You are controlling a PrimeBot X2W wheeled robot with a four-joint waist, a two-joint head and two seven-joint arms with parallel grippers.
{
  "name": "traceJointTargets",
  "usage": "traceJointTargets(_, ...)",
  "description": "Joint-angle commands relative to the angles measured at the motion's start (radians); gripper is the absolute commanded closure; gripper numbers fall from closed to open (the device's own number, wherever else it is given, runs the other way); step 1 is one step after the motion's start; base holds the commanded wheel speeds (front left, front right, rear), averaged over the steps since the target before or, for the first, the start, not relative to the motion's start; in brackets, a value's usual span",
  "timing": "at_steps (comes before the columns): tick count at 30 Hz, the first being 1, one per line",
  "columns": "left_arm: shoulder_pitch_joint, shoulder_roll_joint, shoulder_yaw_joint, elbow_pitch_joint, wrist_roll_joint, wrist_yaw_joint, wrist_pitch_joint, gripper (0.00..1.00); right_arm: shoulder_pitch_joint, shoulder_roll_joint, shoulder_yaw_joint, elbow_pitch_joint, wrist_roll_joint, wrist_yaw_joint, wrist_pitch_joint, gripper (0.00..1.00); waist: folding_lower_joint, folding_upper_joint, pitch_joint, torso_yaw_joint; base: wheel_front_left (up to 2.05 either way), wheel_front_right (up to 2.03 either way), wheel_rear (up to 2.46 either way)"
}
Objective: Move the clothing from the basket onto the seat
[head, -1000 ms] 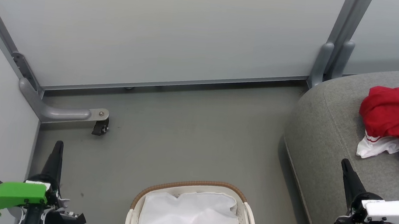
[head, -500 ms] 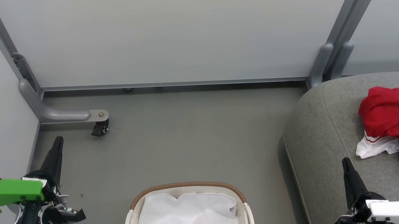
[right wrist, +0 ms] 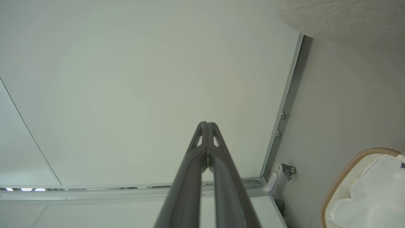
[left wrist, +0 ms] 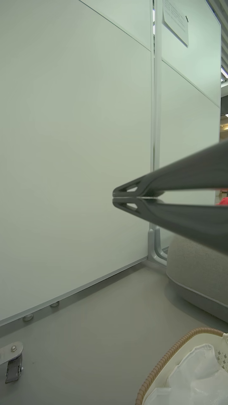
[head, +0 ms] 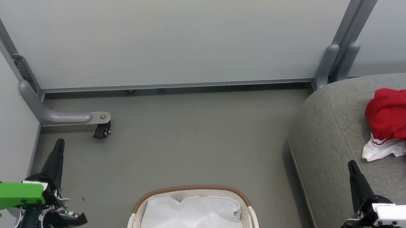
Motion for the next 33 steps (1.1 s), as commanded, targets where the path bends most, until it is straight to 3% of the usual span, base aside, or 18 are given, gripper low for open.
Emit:
traceJointTargets(1, -0.009, 0.000, 0.002, 0.000, -0.003, -0.004, 0.003, 1.00, 0.011, -0.006, -0.002, -0.004, 0.003, 0.000, 0.001, 1.00, 0.0000, 0.0000, 0.000, 0.000, 0.00, 0.00, 0.00)
traceJointTargets(33, -0.009, 0.001, 0.002, 0.000, -0.003, -0.004, 0.003, 1.00, 0.011, -0.006, -0.002, -0.004, 0.003, 0.000, 0.001, 1.00, 0.0000, 0.0000, 0.000, 0.000, 0.00, 0.00, 0.00)
